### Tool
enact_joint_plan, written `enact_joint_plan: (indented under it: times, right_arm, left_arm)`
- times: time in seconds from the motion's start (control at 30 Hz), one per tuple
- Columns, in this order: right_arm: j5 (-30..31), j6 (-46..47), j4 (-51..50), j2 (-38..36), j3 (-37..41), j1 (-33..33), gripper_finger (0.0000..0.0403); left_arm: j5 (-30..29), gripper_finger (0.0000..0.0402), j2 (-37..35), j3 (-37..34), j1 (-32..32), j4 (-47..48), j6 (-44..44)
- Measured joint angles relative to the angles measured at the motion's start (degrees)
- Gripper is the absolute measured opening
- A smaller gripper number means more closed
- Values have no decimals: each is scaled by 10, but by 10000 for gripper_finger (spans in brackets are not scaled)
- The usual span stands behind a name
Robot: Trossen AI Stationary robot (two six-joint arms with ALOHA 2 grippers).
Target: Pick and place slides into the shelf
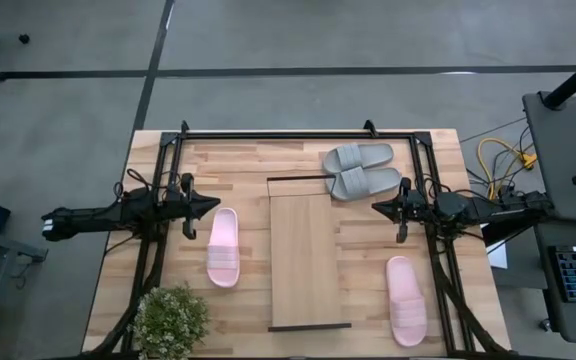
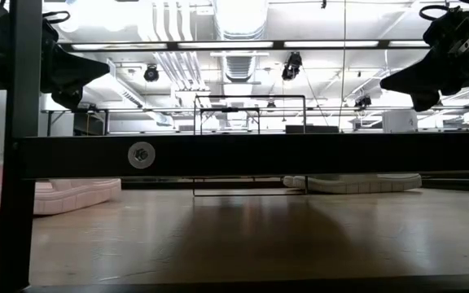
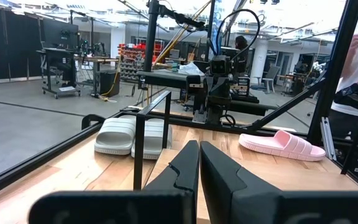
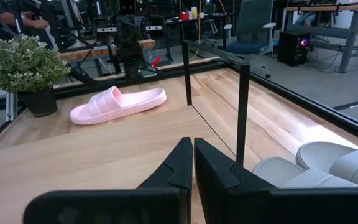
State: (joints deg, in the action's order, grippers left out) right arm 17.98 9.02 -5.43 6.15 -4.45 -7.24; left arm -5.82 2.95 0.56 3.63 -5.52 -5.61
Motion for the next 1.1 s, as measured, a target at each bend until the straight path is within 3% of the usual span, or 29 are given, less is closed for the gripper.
enact_joint_plan:
  times: [0.6, 1.1]
  right_arm:
    - [0, 1, 1, 0, 0, 0, 9]
    - [0, 314, 4, 0, 0, 0, 9]
  left_arm:
    - [0, 0, 0, 0, 0, 0, 0]
    - [0, 0, 0, 0, 0, 0, 0]
